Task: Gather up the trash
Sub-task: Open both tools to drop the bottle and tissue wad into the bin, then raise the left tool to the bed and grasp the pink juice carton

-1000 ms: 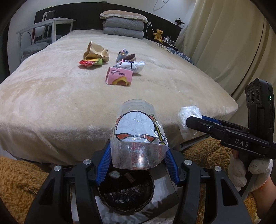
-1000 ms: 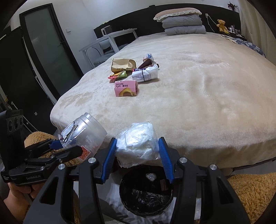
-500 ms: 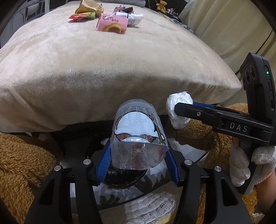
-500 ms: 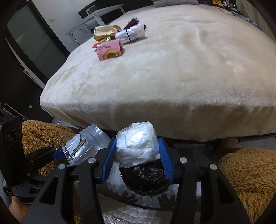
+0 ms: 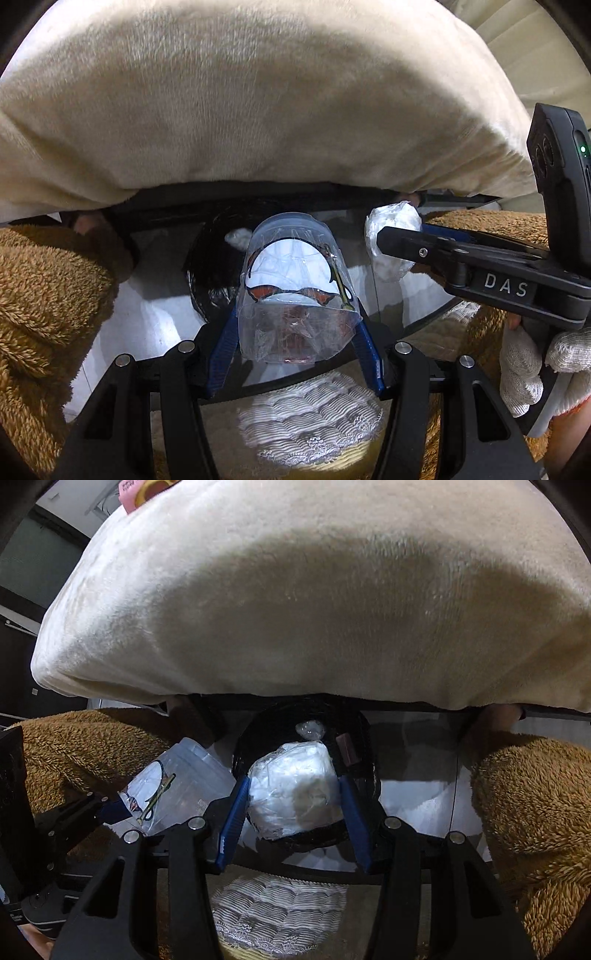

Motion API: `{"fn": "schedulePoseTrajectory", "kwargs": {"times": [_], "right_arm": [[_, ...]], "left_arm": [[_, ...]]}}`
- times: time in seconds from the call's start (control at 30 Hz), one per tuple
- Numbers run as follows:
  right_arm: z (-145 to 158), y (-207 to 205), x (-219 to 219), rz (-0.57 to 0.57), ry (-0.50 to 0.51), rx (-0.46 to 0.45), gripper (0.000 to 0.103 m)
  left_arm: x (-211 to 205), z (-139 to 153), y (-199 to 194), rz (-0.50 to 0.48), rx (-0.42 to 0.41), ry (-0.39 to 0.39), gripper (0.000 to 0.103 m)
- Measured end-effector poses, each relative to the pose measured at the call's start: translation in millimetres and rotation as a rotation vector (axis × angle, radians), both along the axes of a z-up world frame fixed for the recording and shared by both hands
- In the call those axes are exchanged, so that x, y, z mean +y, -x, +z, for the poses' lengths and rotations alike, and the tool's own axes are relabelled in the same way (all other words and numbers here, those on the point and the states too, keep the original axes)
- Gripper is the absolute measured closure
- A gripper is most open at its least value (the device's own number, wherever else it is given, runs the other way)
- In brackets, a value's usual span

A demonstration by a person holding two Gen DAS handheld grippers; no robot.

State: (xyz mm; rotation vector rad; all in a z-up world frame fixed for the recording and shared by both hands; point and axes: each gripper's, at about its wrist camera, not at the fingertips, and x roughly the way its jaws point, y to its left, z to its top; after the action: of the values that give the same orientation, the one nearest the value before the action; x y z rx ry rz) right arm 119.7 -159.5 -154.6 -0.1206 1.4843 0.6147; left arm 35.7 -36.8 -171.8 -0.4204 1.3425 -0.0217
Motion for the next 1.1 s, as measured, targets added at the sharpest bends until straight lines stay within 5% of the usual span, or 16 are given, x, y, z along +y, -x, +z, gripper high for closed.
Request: {"fn": "schedulePoseTrajectory", "kwargs": {"times": [0.3,0.47,0.67,1.1], "right_arm": [[-3.8,-0.1,-2.7,0.000,0.001,0.003,0.051],[0.4,-4.6,-9.8,-0.042,-0.024,0.001,0.036],[2.7,-9.4,-11.6,-0.066,-0.036,0.010,0.035],[30.8,0.5,-16.3,-0.057,-0.106,-0.091,0.035]], "left_arm": [[1.8,-0.7,1.0,0.012,0.026,0.012,0.043],[4.5,-1.7,-0.5,0.016,0.025,0.019,0.036],[5.9,-1.2,-0.3,0.021,0.018,0.017,0.035],[11.5,21.6,10.1,0.025,-0.098,-0.007,0.035]]}}
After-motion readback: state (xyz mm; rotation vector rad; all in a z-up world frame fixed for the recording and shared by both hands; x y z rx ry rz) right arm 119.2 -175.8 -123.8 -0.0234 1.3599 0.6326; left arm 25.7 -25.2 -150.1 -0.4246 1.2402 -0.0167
